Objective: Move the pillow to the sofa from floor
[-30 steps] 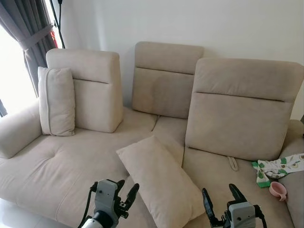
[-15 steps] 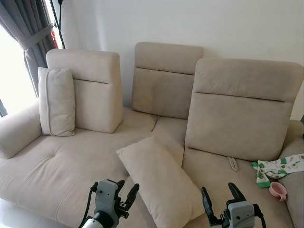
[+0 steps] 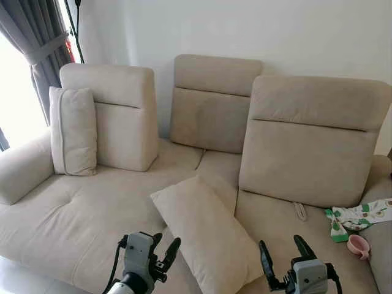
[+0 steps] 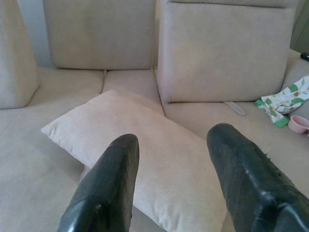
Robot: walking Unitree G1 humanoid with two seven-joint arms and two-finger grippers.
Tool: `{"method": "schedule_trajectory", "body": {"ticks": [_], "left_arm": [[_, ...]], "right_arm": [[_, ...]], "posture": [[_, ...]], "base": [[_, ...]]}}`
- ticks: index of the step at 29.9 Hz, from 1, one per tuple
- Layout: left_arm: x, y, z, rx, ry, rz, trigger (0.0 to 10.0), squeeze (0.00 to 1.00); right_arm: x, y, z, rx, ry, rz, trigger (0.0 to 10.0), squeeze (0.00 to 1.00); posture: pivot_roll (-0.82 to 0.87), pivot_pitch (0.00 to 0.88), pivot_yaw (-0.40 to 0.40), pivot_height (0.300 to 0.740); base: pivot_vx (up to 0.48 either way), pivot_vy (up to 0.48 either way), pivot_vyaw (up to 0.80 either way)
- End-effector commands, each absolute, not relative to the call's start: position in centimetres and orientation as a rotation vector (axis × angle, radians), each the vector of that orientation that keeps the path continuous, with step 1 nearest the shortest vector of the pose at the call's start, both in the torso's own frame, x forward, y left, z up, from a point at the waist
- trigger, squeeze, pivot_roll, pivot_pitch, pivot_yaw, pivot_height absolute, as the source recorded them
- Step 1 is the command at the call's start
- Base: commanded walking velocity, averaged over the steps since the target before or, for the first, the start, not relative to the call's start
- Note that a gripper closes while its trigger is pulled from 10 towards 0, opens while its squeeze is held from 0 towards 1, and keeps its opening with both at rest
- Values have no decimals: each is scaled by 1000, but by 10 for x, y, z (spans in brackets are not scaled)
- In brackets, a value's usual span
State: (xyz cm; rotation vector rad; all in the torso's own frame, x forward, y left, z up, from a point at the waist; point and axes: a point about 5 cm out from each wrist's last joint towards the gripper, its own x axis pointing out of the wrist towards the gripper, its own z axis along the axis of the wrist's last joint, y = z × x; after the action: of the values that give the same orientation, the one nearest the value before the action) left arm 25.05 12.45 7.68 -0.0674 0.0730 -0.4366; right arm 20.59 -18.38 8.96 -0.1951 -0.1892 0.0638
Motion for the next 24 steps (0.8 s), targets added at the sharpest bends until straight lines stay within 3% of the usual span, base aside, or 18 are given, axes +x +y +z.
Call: {"method": "schedule_trajectory", "body": {"ticks": [1,24], "left_arm": [[250,125,73,-67,91,-439,10000,0],[250,123,72,-65,93,-449,10000,0]], "right_arm": [[206,-185,86,-196,-183,50,10000,0],[207,-186,86,-199,-186,52,10000,0]], "posture": [[8,0,29,740],[2,0,28,740]], "base": [[0,0,0],[0,0,0]]}}
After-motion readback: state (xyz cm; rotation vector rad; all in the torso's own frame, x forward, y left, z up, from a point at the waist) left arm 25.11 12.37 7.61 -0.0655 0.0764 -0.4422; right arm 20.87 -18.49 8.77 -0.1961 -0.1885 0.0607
